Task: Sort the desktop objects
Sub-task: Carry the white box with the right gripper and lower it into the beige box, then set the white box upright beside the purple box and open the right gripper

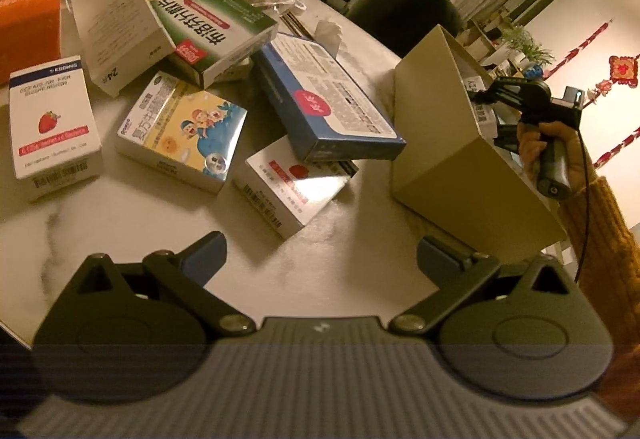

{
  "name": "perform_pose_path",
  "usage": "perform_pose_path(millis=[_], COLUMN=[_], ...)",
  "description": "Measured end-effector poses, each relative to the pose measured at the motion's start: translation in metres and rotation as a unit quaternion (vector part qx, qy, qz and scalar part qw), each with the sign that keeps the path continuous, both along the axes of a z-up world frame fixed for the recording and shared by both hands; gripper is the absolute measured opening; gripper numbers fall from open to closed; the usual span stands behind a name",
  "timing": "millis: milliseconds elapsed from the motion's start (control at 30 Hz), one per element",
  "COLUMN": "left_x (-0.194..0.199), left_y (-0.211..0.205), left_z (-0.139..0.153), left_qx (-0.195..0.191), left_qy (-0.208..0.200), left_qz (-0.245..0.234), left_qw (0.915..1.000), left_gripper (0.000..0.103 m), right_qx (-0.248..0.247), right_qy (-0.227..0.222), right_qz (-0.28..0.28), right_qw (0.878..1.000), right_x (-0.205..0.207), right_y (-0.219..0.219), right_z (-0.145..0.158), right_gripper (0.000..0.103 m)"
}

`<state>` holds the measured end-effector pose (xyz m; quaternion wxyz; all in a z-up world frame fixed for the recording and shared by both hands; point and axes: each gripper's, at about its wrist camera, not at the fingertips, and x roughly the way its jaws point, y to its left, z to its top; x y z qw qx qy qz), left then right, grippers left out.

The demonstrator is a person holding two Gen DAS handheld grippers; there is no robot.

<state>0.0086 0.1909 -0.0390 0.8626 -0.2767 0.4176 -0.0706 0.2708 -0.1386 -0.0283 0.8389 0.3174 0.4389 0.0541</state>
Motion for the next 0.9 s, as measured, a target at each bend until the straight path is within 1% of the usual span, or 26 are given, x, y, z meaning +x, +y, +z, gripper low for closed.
perform_pose_path(millis=[167, 300, 400, 533, 700, 833, 900], left_x=[0.002, 0.001, 0.001, 0.001, 0.0, -0.002, -0.003], left_y=[0.0, -0.001, -0.002, -0.002, -0.003, -0.002, -0.001], left_z=[0.0, 0.001, 0.002, 0.002, 0.005, 0.005, 0.005], left_qx=[0.003, 0.004, 0.005, 0.006, 0.009, 0.005, 0.006], left_qy=[0.003, 0.002, 0.0, 0.0, -0.003, -0.005, -0.004], left_qz=[0.002, 0.0, -0.001, -0.002, -0.003, 0.0, 0.001], left_qw=[1.0, 1.0, 1.0, 1.0, 1.0, 1.0, 1.0], left_gripper=[0.103, 0.103, 0.103, 0.103, 0.103, 0.103, 0.103], right_qx=[0.042, 0.032, 0.037, 0.04, 0.054, 0.083, 0.082], right_qy=[-0.004, -0.01, -0.015, -0.019, -0.025, -0.035, -0.037], right_qz=[-0.003, 0.004, 0.013, 0.028, 0.046, 0.063, 0.067], right_qw=[0.999, 0.999, 0.999, 0.999, 0.997, 0.994, 0.994], right_x=[-0.001, -0.006, -0.011, -0.021, -0.031, -0.041, -0.043], right_y=[-0.007, -0.002, 0.0, 0.002, 0.002, 0.003, 0.005], right_z=[-0.005, 0.003, 0.008, 0.012, 0.018, 0.022, 0.025], right_gripper=[0.045, 0.047, 0.05, 0.051, 0.052, 0.056, 0.057])
